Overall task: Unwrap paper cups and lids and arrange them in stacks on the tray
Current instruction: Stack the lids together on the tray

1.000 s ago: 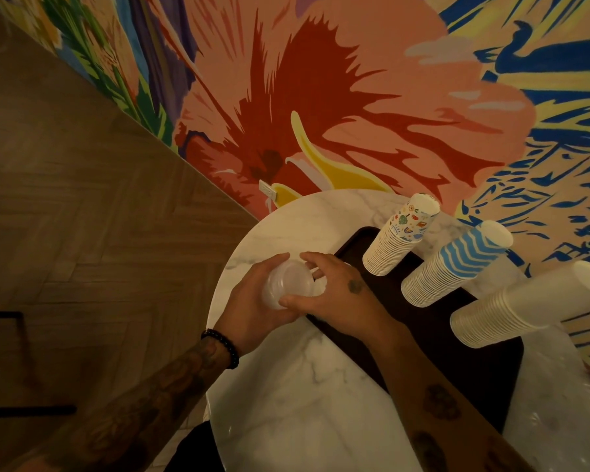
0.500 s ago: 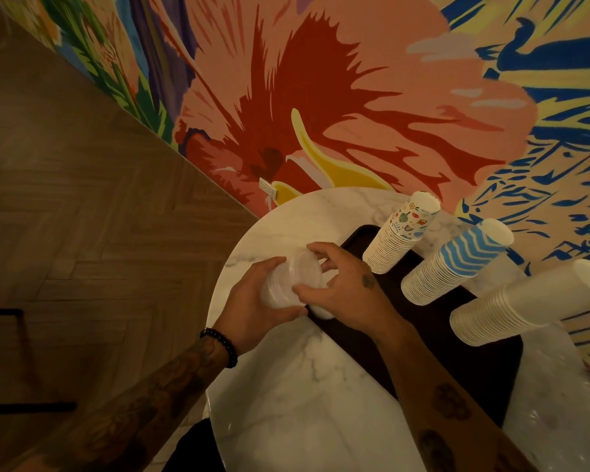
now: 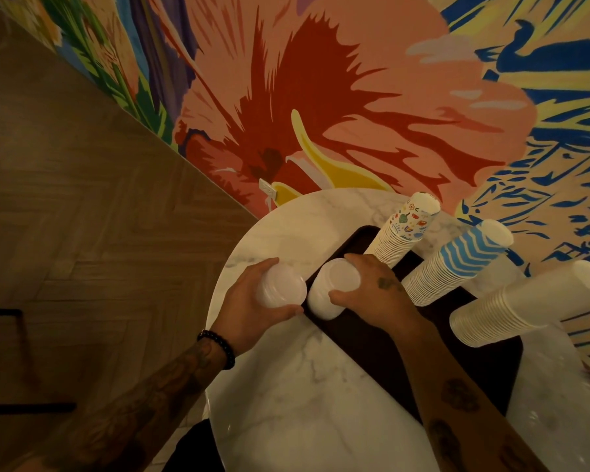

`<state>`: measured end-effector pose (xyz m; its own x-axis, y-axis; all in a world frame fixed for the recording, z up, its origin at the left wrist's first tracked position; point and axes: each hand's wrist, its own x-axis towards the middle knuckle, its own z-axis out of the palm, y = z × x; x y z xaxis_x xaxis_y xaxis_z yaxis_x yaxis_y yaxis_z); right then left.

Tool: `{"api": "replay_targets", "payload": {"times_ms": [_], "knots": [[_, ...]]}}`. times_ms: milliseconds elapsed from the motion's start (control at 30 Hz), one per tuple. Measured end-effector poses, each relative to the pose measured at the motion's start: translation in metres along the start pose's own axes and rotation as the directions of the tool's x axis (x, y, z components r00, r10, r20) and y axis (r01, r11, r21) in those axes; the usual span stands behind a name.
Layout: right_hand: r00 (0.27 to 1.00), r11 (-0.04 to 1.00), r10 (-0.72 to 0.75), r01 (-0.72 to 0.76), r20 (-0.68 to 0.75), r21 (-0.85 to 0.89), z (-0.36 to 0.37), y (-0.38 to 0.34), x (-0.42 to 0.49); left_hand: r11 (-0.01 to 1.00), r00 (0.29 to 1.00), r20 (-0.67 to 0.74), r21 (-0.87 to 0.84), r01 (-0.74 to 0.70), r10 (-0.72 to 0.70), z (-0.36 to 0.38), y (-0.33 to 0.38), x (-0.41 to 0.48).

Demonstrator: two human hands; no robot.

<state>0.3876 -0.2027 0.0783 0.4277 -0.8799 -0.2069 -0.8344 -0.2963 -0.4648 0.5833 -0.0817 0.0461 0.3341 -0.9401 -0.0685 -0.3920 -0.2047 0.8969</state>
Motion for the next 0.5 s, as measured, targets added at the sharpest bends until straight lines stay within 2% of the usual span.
{"api": "replay_targets", "payload": {"times_ms": [100,333,433,500], "knots": [[1.0,0.999,0.007,-0.007,0.012,0.041,0.0018,0.0011,-0.0007,1.0,1.0,-0.001,0.002,0.012,-0.012,-0.0009,-0.0017,0.0012],[1.0,1.0,-0.023,0.023,-0.011,0.012,0.0043,0.0001,-0.0011,1.0,1.0,0.013,0.014,0.013,-0.013,0.0026,0.0016,0.001],[1.0,0.998,0.005,-0.005,0.009,0.069,-0.0001,-0.0008,-0.0021,1.0,1.0,0.008,-0.001,0.0,0.0,0.0025,0.0046,0.0013],[0.999,0.994,-0.004,0.008,-0.037,0.112,-0.0053,-0.0049,-0.0042,1.0,1.0,-0.001,-0.011,-0.013,0.013,0.0014,0.0074,0.0013]]}}
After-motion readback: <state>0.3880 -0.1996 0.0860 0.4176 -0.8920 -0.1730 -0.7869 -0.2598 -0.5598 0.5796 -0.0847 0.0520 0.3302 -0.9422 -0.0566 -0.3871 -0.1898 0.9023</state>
